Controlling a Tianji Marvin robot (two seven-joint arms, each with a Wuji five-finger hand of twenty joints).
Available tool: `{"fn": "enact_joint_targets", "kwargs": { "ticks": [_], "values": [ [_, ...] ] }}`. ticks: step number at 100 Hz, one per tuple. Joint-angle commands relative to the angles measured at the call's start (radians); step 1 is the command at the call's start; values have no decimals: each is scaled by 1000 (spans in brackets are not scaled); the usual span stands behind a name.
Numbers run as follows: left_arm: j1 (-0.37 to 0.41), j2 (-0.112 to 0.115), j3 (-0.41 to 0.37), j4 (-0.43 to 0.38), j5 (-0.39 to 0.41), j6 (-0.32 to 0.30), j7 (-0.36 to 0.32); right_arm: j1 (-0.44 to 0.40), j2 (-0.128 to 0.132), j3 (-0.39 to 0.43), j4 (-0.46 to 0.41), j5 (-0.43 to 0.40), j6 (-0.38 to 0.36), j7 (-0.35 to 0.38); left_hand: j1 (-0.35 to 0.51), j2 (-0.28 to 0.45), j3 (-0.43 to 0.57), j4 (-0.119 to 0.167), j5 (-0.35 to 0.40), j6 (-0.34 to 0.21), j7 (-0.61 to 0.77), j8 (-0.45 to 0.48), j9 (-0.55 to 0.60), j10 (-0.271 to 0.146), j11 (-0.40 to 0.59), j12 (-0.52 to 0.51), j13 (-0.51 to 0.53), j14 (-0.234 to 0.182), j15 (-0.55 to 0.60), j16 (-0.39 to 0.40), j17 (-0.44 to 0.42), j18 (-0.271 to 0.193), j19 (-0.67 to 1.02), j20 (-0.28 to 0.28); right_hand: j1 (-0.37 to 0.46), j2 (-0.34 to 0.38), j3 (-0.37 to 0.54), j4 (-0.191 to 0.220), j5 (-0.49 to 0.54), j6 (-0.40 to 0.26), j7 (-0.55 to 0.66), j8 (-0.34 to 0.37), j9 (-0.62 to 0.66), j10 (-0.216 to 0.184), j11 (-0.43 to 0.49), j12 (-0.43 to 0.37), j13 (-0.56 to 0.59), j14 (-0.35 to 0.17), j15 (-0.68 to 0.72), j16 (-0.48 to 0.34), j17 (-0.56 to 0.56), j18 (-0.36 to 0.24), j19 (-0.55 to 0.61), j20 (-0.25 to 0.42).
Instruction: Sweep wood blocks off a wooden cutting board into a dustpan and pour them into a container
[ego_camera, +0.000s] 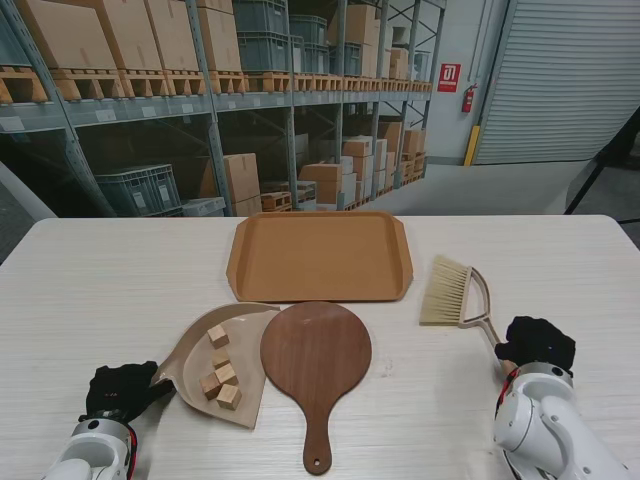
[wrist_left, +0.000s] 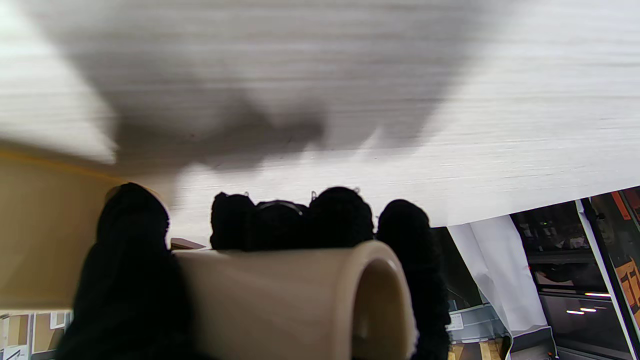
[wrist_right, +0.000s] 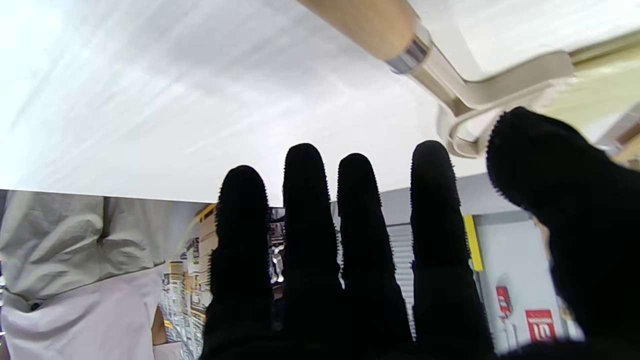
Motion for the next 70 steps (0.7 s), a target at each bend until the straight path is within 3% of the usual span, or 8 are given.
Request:
{"fn": "enact_joint_targets", "kwargs": {
  "ticks": [1,19,34,70],
  "values": [
    [20,-5,10,17,2,-1,-32,-20,-1,2,-34,-6,-21,4,148,147,102,32,72,33,23,-15,63,-131,106,40,50,-124,13,0,-11,7,30,26,-29,25,-13,29,-24,12,-12,16,-48,2,-14,-18,-13,0,-20,-9,-15,46,-12,30],
    [20,-5,10,17,2,-1,-32,-50,-2,13,-106,4,-116,1,149,147,102,32,72,33,23,-15,63,-131,106,40,50,-124,13,-1,-12,7,30,26,-41,34,-36,32,-29,7,-37,35,-48,-4,-35,-27,-18,-5,-52,-19,-27,51,-40,28],
    [21,-6,8,17,1,4,-27,-45,-14,0,-140,74,-210,-48,149,147,102,32,72,33,23,-15,63,-131,106,40,50,-123,13,0,-12,8,30,26,-57,33,-41,29,-27,6,-44,46,-34,-13,-45,-33,3,-14,-86,-32,-24,57,-77,18],
    [22,-7,3,18,-1,2,-23,32,-32,-95,-158,222,-316,-68,149,148,102,32,72,33,23,-15,63,-131,106,40,50,-124,13,0,-11,8,30,26,-126,94,-160,16,-99,15,-129,-2,-48,-16,-146,-102,-3,-28,-221,-77,-35,50,-201,-20]
  ]
}}
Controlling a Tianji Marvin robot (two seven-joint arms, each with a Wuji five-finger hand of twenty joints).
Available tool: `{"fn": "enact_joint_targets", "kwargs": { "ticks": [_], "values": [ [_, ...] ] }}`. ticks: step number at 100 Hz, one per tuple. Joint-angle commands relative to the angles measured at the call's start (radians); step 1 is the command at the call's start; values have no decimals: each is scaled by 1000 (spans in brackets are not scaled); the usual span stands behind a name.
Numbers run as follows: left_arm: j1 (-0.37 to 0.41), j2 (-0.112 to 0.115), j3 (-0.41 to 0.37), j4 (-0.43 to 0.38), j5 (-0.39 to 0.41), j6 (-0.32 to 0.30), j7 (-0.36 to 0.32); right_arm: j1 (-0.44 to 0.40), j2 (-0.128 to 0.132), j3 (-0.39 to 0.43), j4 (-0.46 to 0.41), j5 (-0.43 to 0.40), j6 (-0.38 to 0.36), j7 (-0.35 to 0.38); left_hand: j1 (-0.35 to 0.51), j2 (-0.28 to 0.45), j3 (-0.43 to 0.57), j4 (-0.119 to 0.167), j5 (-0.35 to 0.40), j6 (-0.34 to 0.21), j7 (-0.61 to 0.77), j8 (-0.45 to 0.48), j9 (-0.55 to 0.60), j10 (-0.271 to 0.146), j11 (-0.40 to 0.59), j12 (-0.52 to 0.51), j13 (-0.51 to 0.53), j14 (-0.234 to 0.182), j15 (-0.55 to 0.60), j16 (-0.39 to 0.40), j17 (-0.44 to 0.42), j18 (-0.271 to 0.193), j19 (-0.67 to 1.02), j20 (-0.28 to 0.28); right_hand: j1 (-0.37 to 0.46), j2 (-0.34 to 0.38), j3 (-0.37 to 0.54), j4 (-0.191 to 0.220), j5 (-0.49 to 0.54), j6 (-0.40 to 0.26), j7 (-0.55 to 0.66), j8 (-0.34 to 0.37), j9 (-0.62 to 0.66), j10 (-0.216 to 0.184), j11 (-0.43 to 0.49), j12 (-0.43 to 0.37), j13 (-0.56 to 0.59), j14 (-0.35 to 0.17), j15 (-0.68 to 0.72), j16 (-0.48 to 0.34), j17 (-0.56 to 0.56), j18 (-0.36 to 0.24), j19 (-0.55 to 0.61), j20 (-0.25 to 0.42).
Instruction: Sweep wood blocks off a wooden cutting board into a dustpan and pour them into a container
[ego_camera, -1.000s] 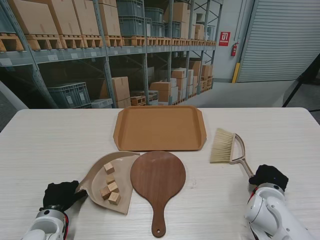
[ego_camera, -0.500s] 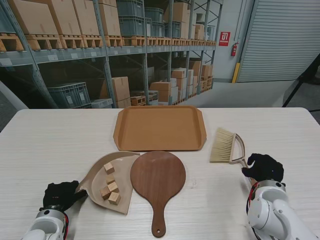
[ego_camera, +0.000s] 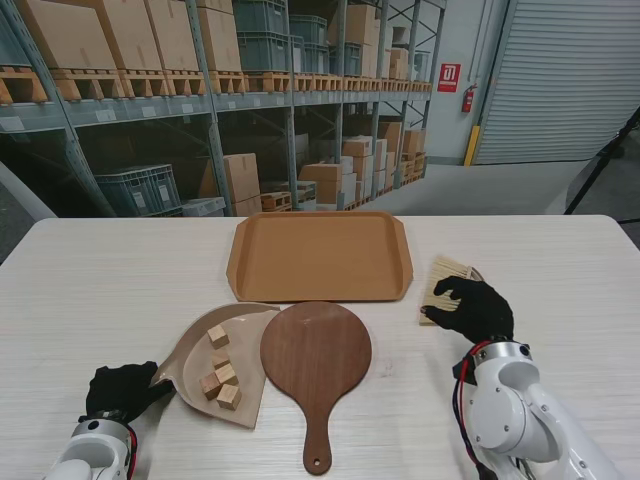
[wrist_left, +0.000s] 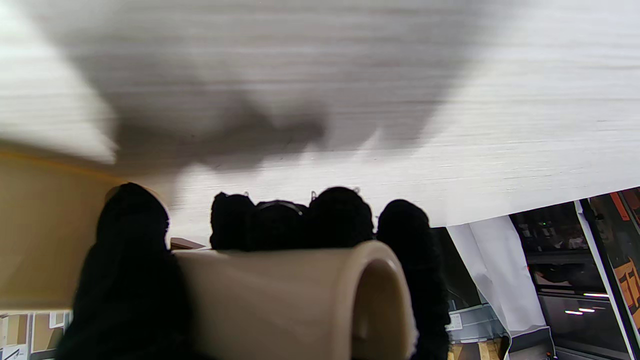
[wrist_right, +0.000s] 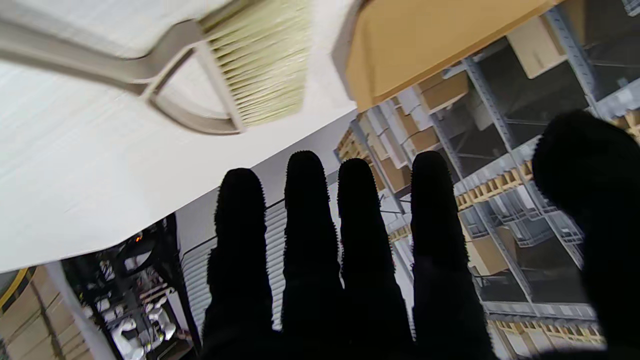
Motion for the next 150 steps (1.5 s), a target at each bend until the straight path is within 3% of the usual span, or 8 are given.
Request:
{"fn": "enact_joint_targets", "kwargs": {
  "ticks": [1,38,57,69,83,126,150],
  "values": [
    [20,-5,5,18,1,2,-26,22,-20,-24,1,18,-13,-1,149,148,102,32,72,33,23,-15,63,-131,106,40,50,-124,13,0,-11,8,30,26,-40,22,-22,13,-40,10,-16,-14,-39,-15,-29,-24,-4,-22,-36,-17,-21,41,-36,-21],
    [27,-7,0,15,-5,8,-23,159,-44,-157,131,218,-109,6,149,145,102,32,72,33,23,-15,63,-130,106,40,51,-122,14,0,-11,8,30,26,-75,77,-120,2,-121,44,-68,-70,-106,-12,-75,-69,-55,-45,-114,-53,-43,29,-104,-26],
    [33,-8,-4,13,-6,10,-22,201,-52,-215,193,280,-128,23,150,146,102,32,72,33,23,-15,64,-129,106,40,52,-122,15,0,-11,8,30,26,-137,163,-239,-1,-145,45,-71,-103,-119,-19,-76,-94,-66,-60,-128,-73,-45,28,-129,-6],
    [35,-8,-7,12,-8,12,-19,222,-60,-248,231,325,-127,29,150,145,102,32,74,33,23,-16,65,-130,106,40,52,-122,15,0,-11,8,31,26,-204,157,-189,11,-152,40,-76,-113,-132,-24,-83,-105,-84,-65,-139,-83,-72,26,-170,-11],
    [42,-9,-12,11,-8,15,-15,234,-60,-271,267,366,-119,64,149,146,102,32,74,33,23,-16,65,-130,106,41,52,-123,15,-1,-10,8,31,26,-206,154,-179,9,-162,41,-80,-119,-152,-18,-93,-114,-109,-61,-153,-93,-103,36,-222,-26],
    [81,-15,-53,-10,-1,34,1,229,-57,-277,280,371,-111,81,153,169,100,26,72,36,32,-9,68,-136,119,45,59,-125,26,2,-4,12,34,27,-184,152,-180,8,-141,29,-59,-111,-127,-17,-69,-98,-89,-38,-132,-82,-77,57,-218,3],
    [101,-27,-90,-44,-43,32,26,225,-56,-274,278,371,-108,84,169,188,99,23,85,41,62,25,87,-150,156,53,78,-126,56,5,9,27,43,31,-177,150,-180,8,-135,27,-51,-105,-115,-19,-57,-83,-78,-32,-117,-67,-69,58,-205,24]
  ]
}}
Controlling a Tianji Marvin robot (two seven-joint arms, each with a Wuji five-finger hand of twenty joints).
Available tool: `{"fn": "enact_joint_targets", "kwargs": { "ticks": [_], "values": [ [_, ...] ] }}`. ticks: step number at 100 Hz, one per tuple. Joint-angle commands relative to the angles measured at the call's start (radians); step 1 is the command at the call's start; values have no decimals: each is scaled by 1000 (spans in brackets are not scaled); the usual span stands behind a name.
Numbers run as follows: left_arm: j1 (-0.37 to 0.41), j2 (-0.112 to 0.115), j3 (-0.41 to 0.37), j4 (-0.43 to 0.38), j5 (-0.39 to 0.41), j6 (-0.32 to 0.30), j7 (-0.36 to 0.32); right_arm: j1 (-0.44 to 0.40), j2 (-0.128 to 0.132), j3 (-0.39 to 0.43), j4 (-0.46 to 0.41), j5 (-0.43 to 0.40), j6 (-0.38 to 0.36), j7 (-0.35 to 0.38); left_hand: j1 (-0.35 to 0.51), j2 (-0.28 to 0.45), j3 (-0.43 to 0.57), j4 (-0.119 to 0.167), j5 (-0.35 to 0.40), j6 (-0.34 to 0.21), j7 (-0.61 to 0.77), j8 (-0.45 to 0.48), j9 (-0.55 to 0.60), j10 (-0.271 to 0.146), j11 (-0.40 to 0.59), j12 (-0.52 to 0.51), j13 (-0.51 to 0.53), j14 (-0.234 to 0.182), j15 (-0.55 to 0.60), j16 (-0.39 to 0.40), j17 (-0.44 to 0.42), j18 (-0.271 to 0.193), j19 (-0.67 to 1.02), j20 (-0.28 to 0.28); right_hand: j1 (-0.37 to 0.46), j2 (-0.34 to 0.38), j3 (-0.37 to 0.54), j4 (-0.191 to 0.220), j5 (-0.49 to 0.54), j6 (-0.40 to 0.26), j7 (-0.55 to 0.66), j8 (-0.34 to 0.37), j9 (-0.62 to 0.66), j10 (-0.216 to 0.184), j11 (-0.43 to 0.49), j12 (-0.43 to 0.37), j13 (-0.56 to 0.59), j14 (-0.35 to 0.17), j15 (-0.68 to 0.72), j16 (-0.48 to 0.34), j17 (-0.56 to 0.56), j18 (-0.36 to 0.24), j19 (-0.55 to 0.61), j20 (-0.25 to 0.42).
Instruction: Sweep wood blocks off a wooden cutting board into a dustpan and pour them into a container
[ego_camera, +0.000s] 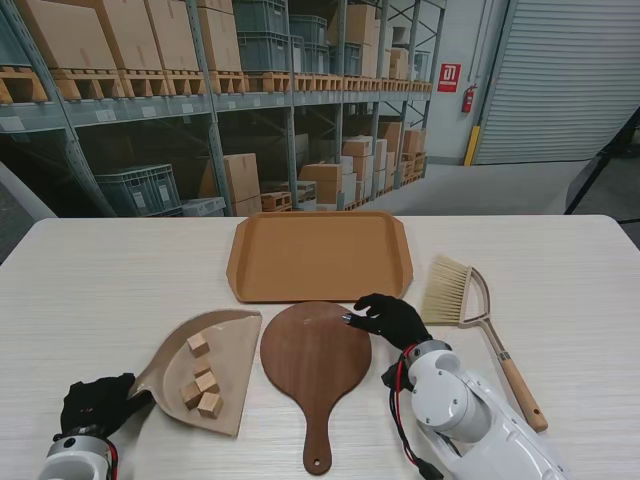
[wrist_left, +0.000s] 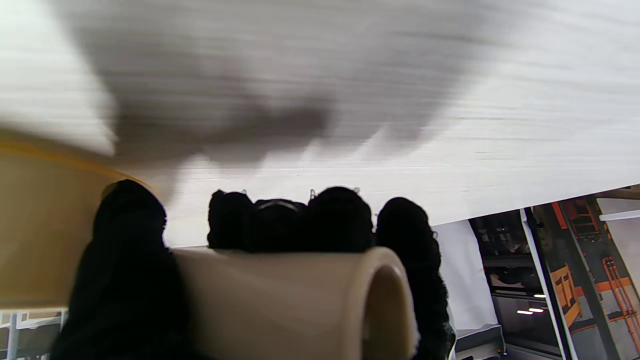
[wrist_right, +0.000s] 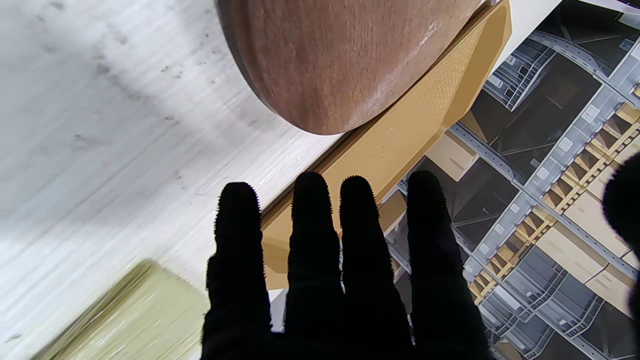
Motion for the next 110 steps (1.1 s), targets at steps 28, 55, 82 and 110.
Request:
{"fn": "enact_joint_targets", "kwargs": {
  "ticks": [28,55,82,110],
  "values": [
    [28,-29,-39,-49,-97,-9,53,-17,3,5,-5,-5,4,21,187,193,97,22,90,51,62,59,94,-144,168,40,82,-115,62,4,8,41,43,33,0,-4,4,-3,-6,-19,14,13,4,-18,27,29,24,2,28,21,5,45,17,40],
    [31,-39,-54,-80,-143,-19,65,-17,8,8,-6,-13,-3,34,197,187,97,24,95,57,62,72,99,-140,173,38,85,-110,70,2,11,48,44,35,6,-7,3,-3,-8,-20,14,16,4,-21,29,35,24,1,30,25,6,46,17,48],
    [-37,-34,-51,-64,-172,-49,20,-22,12,11,-8,-15,-15,47,199,182,98,25,101,59,62,77,104,-140,174,36,90,-109,73,-1,15,51,46,37,14,-6,0,-2,-6,-19,14,17,6,-21,28,38,23,2,30,27,6,45,15,53],
    [-178,-20,-11,5,-171,-84,-34,-31,19,13,-10,-24,-37,60,198,183,98,26,102,59,61,80,104,-142,174,35,91,-113,74,-3,18,49,48,38,17,-5,-1,-1,-6,-21,12,18,5,-19,25,38,22,3,28,26,4,44,14,55]
  ]
}}
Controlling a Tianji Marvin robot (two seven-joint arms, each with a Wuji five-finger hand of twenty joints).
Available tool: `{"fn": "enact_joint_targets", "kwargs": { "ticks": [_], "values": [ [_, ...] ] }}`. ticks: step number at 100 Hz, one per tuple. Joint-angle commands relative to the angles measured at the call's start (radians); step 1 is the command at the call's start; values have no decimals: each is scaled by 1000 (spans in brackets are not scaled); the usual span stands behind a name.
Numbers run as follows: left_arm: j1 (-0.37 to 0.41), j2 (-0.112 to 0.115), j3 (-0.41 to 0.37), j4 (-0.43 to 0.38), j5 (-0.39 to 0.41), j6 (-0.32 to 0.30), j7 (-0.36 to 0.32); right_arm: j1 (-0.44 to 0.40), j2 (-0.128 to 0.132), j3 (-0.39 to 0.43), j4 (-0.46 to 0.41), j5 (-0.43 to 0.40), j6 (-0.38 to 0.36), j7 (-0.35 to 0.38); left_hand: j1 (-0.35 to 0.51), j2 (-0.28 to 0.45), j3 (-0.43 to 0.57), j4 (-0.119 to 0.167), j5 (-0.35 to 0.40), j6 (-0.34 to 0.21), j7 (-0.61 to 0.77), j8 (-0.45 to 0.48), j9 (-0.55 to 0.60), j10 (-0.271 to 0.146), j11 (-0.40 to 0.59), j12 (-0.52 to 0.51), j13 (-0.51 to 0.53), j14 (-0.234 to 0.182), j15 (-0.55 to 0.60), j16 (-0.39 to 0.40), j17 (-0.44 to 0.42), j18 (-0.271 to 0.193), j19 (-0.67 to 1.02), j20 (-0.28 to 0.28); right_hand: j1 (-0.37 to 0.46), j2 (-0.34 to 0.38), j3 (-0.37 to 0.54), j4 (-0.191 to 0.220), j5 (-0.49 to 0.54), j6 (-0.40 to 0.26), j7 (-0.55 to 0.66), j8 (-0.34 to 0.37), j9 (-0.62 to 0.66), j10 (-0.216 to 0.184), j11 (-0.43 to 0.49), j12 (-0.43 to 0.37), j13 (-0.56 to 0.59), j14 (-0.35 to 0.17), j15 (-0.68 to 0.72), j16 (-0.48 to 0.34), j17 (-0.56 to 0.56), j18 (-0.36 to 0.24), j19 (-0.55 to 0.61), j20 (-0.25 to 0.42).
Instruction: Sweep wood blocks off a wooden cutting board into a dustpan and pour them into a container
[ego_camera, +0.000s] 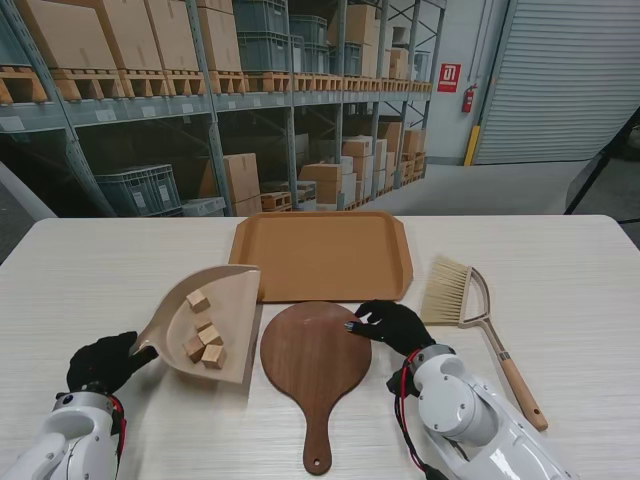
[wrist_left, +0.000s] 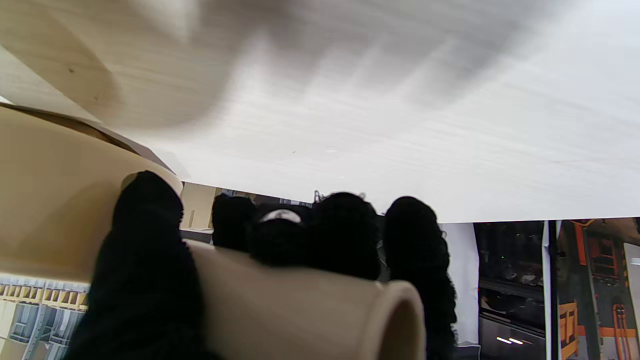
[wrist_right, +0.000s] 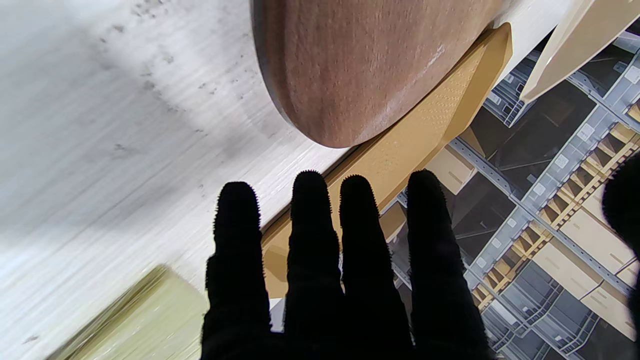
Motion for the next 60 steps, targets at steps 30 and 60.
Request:
{"fn": "enact_joint_targets", "kwargs": {
  "ticks": [30,60],
  "values": [
    [-205,22,81,83,17,-40,-90,-18,5,0,-7,4,-14,32,141,211,102,22,96,54,39,37,96,-150,115,15,80,-120,44,-6,6,27,49,38,22,8,-8,-1,-1,-22,13,9,6,-17,13,14,18,-1,19,13,-1,39,9,28],
    [-376,31,174,213,5,-63,-115,-21,9,3,-5,-3,-27,39,136,217,101,22,88,46,34,39,91,-156,114,15,74,-130,38,-8,3,13,49,36,24,14,-12,1,1,-25,12,10,7,-19,12,15,16,-1,19,14,-3,40,6,29]
  ]
}}
